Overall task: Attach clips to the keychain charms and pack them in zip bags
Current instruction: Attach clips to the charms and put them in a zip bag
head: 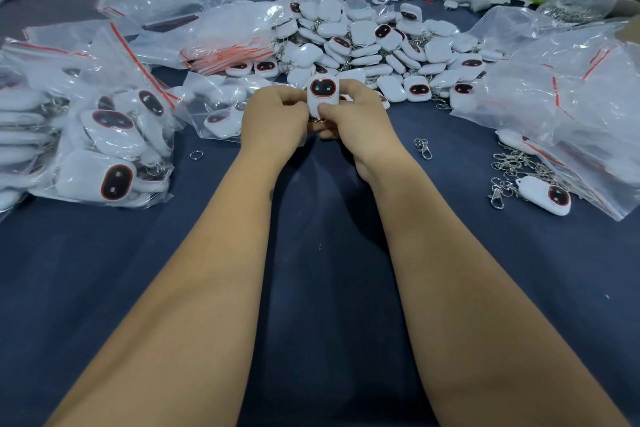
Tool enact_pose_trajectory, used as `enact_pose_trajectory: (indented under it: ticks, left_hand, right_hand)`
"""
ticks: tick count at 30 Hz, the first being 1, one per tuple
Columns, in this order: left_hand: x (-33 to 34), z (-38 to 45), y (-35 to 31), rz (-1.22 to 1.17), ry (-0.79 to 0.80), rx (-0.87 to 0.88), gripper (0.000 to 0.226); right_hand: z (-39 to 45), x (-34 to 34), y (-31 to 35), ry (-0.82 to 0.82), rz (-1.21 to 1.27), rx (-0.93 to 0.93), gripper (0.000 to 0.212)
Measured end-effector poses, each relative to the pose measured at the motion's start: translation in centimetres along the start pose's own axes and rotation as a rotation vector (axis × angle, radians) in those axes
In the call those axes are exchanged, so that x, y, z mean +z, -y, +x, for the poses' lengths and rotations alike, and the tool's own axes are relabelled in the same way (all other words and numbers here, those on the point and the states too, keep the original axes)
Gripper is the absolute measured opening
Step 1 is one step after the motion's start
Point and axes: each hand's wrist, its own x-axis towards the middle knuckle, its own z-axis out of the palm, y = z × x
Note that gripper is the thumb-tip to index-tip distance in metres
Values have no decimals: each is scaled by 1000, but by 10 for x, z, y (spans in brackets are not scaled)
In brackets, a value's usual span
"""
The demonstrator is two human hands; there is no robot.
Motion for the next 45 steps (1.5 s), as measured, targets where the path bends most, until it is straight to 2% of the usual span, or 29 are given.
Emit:
enact_pose_trajectory:
  ticks: [6,15,20,28,32,38,45]
  left_hand:
    - [0,1,4,42,7,25,35]
    - [2,3,7,18,-5,4,22]
    - [2,3,3,-81,-39,-44,24]
    - [0,3,2,-61,8,-30,17]
    - [0,1,0,-99,26,-28,12]
    - [1,-1,0,-102,53,28,25]
    - [2,0,1,-71,34,25,21]
  right_hand:
    - [1,-1,-1,5,-33,-6,26]
    - [1,-2,-1,37,-69,-7,25]
    - [1,-1,-1,24,-40,4,27]
    - [0,-2,4,27,86,33,20]
    - [0,-2,3,18,67,15,20]
    - [0,-2,1,9,27,-10,16]
    - [-1,-2,2,15,5,-24,17]
